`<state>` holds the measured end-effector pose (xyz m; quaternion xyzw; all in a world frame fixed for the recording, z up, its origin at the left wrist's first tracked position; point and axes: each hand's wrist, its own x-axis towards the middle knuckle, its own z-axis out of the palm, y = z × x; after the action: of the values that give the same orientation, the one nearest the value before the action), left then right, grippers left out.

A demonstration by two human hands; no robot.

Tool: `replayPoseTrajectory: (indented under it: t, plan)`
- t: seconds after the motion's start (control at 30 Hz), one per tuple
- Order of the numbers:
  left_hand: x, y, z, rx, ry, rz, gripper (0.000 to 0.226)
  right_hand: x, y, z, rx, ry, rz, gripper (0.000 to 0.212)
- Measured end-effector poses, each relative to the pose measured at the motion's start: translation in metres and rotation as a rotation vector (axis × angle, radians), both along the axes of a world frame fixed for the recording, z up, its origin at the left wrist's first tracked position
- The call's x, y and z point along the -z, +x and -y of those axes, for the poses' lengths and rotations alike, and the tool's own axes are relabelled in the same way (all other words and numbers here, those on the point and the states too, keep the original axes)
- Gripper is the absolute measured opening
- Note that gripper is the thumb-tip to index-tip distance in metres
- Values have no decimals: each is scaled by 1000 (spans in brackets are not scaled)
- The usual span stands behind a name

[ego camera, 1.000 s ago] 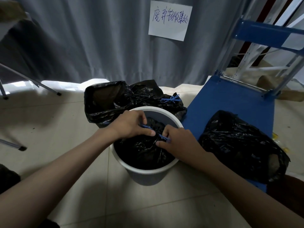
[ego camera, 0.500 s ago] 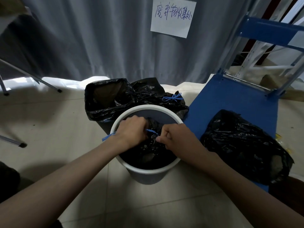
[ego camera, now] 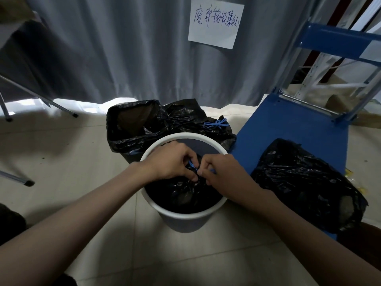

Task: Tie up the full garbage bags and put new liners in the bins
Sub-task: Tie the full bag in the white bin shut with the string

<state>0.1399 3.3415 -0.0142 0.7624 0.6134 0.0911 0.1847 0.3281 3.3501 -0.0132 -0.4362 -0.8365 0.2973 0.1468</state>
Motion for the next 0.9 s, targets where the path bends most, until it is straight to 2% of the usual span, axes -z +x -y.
replayPoseTrajectory:
  t: [0.2, 0.33, 0.43, 0.57, 0.73, 0.8, 0.9]
  plan:
    - [11, 14, 10, -6, 172, -256, 26, 1, 0, 3, -69, -12, 52, 29]
    - [15, 15, 14, -8, 239, -329, 26, 3, 0, 3, -86, -60, 92, 22]
    - [10, 13, 14, -22, 273, -297, 37, 4, 2, 1, -76, -92, 139, 18]
    - [-13, -4, 6, -40, 196, -200, 48, 2, 6, -2, -23, -108, 183, 19]
    - [-24, -13, 0, -86, 99, -29, 32, -6, 7, -1, -7, -104, 202, 19]
    - [-20, -12, 1, -94, 106, -31, 30, -10, 5, 1, -21, -83, 244, 17]
    - [-8, -6, 5, -83, 138, -131, 35, -11, 2, 5, -98, -40, 348, 19]
